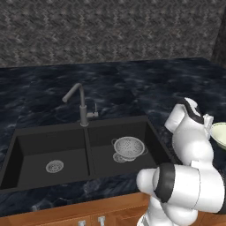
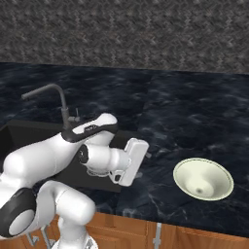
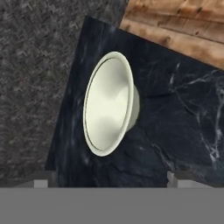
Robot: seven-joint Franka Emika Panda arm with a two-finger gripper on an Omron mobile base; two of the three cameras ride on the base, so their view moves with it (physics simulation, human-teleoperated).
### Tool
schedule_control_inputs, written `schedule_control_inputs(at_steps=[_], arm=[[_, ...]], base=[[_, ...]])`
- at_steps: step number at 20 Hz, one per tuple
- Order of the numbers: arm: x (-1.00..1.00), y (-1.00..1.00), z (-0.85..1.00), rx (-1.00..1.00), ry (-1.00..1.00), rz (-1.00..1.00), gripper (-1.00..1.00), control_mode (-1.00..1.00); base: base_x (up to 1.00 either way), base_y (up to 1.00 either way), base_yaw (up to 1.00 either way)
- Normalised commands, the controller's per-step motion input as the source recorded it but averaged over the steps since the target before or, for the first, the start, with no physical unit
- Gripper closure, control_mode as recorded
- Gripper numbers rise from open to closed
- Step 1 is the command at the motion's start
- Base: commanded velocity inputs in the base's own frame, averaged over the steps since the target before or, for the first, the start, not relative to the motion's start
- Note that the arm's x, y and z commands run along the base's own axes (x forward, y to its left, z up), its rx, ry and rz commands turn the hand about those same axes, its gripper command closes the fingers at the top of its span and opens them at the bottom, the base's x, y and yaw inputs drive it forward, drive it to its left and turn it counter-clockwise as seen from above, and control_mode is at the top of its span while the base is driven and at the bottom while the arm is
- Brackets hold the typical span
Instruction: Place the bowl in the left basin and the colander in the right basin of the sink.
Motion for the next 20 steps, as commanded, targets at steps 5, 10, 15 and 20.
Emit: schedule_control_inputs(at_steps=[5,10,15,20], arm=[[-0.01,-0.16,0.22,0.00,0.11,-0.13,-1.00,-1.00],[0.09,-0.19,0.00,0.02,0.07,-0.03,-1.00,-1.00],[0.05,-0.35,0.00,0.04,0.01,-0.06,-1.00,-1.00],[0.01,-0.37,-0.02,0.03,0.00,-0.04,-1.00,-1.00]], base=[[0.00,0.00,0.00],[0.00,0.00,0.00],[0.00,0.00,0.00],[0.00,0.00,0.00]])
